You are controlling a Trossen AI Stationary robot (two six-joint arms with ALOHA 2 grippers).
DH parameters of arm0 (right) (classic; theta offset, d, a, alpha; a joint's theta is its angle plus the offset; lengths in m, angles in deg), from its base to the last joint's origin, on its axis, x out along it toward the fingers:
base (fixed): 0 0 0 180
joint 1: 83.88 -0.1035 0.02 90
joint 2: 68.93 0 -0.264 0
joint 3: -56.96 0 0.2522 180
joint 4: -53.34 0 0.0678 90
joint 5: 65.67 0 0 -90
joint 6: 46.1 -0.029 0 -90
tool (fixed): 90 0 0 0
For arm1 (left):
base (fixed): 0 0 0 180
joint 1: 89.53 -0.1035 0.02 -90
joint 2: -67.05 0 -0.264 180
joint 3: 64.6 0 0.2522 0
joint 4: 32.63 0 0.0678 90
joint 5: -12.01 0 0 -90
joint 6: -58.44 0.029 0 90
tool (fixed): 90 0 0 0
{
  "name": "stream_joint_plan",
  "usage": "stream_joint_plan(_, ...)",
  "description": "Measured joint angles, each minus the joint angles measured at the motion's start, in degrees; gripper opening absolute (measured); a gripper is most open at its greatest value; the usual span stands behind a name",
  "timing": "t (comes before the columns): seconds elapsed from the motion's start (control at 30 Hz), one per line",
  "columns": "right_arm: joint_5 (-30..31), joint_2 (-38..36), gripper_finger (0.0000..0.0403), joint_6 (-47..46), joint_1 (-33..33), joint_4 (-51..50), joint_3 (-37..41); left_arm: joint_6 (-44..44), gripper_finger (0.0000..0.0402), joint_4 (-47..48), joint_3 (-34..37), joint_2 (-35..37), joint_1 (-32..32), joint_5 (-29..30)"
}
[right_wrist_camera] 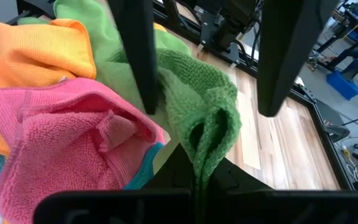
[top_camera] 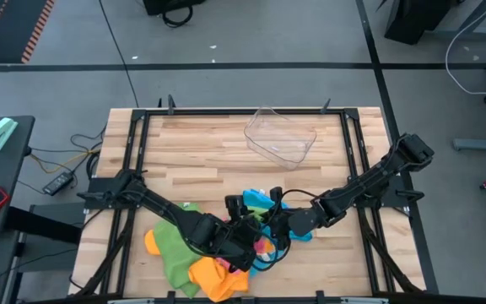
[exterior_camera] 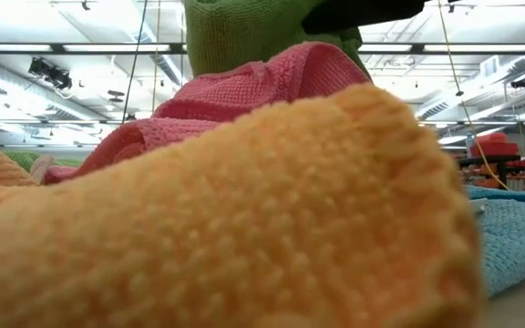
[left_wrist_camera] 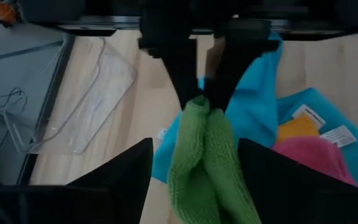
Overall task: Fold microfiber towels
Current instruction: Fold the top green towel
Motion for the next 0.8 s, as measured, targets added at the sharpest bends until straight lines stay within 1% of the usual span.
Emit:
stream_joint_plan(0.07,0.0,0.0,0.0008,0.0,0.0,0.0,0.0,0.0,0.0227,0.3,0.0,0.0,-0.3,-1.4)
stream_joint_plan(0.17,0.0,0.0,0.0008,0.0,0.0,0.0,0.0,0.0,0.0203,0.2,0.0,0.0,-0.6,-1.8)
stream_joint_plan(0.37,0.0,0.0,0.0014,-0.3,0.0,0.0,0.0,2.1,0.0141,0.0,0.0,0.0,-0.9,-1.8)
stream_joint_plan(0.47,0.0,0.0,0.0025,-1.3,0.0,0.1,0.0,2.7,0.0100,0.0,0.0,0.0,-1.1,-1.8)
stream_joint_plan(0.6,-1.6,0.0,0.0040,-1.5,0.0,-0.4,0.0,5.7,0.0024,0.1,0.0,0.3,-1.0,-2.0)
stream_joint_plan(0.67,-1.1,-0.9,0.0052,-1.0,-0.4,-2.6,0.0,6.0,0.0013,0.6,0.1,1.3,-0.8,-2.2)
stream_joint_plan(0.8,-0.3,-5.3,0.0082,0.6,-0.8,-4.5,0.0,4.6,0.0018,3.3,0.0,5.5,-0.7,-1.6)
